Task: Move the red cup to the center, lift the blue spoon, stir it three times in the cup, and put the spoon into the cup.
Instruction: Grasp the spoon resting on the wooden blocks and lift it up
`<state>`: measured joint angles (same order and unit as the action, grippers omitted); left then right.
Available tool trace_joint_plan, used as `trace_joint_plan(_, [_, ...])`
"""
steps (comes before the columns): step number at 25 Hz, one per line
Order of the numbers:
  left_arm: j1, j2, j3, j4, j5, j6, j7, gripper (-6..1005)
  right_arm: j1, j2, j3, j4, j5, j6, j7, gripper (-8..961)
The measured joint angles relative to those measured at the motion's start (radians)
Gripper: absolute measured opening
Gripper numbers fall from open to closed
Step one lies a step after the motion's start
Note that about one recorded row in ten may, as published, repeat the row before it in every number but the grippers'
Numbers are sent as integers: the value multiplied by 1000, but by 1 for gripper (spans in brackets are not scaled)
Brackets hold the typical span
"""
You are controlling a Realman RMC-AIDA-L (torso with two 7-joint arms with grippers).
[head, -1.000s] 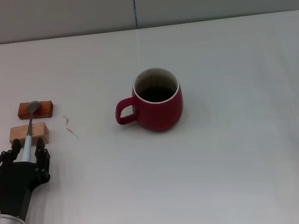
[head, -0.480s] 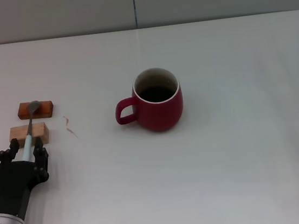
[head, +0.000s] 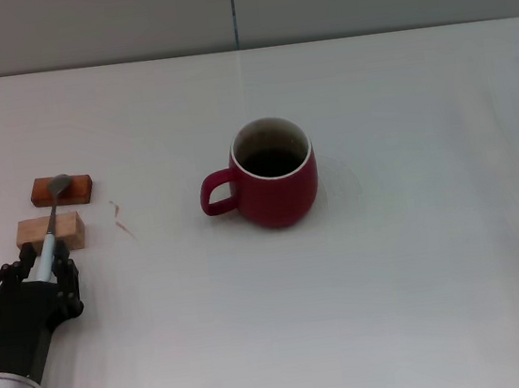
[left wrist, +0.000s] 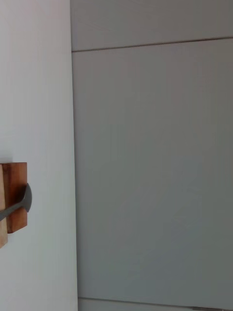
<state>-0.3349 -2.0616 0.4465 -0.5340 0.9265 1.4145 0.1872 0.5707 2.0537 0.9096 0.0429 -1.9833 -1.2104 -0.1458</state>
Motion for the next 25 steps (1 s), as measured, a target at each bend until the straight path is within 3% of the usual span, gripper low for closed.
trace_joint_plan(25, [-8, -1, 0, 0, 1, 1, 0, 357, 0, 3, 0, 0, -2, 0, 0, 731])
